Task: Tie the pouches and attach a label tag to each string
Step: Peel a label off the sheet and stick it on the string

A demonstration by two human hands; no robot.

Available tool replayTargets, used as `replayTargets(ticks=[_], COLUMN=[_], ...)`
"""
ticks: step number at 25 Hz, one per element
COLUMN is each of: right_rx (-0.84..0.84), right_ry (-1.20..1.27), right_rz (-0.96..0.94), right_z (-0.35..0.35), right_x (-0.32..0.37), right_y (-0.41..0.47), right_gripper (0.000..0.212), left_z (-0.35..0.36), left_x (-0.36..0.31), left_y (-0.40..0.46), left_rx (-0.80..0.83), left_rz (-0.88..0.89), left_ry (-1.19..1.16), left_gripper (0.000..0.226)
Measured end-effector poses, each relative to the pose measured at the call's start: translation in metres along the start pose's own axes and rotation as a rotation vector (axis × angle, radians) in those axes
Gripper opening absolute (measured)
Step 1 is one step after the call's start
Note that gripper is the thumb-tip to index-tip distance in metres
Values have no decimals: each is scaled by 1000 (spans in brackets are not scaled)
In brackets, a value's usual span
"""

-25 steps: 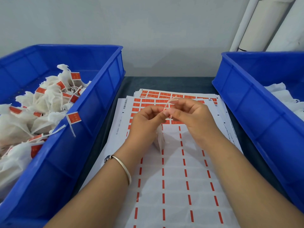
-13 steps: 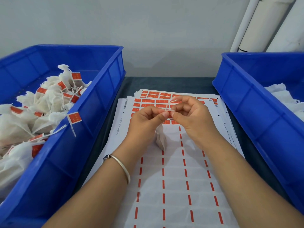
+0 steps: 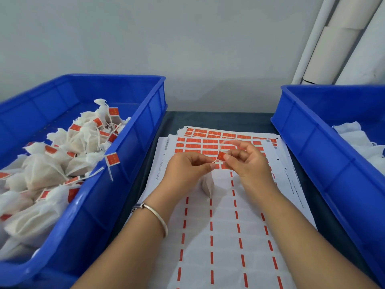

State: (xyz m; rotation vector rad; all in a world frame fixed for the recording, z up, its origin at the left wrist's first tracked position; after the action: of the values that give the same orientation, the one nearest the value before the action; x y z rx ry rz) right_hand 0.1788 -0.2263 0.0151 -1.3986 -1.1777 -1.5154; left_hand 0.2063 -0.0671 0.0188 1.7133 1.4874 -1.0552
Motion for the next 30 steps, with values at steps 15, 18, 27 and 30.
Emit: replayTargets(ticks=[15, 18, 27, 30], right_rx=[178, 188, 141, 92], right_ry=[-409, -489, -577, -649], right_rz=[40, 16, -79, -191], right_z=[30, 32, 29, 29], right_x=[-23, -25, -21, -11], right_y=[-11, -9, -12, -20], right_gripper=[17, 16, 4, 9], left_z=[-188, -240, -247, -223], left_x=[-88, -75, -14, -15], left_y=[-86, -93, -67, -62], left_rx=[-543, -668, -483, -311], left_rz=[287, 201, -197, -201], left_ry=[-119, 57, 749, 891], left_gripper=[20, 23, 14, 25])
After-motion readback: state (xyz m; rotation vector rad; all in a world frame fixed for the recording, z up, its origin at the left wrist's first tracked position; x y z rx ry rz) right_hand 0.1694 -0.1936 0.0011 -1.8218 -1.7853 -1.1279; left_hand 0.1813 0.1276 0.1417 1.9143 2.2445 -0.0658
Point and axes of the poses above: each hand's wrist, its own y-axis towards the middle knuckle, its own z-axis out of the palm, x = y × z, the point moved 7 cm from there along y, towards the middle knuckle, and after that the axes turned 5 degrees about y, right-handed, at the moved point
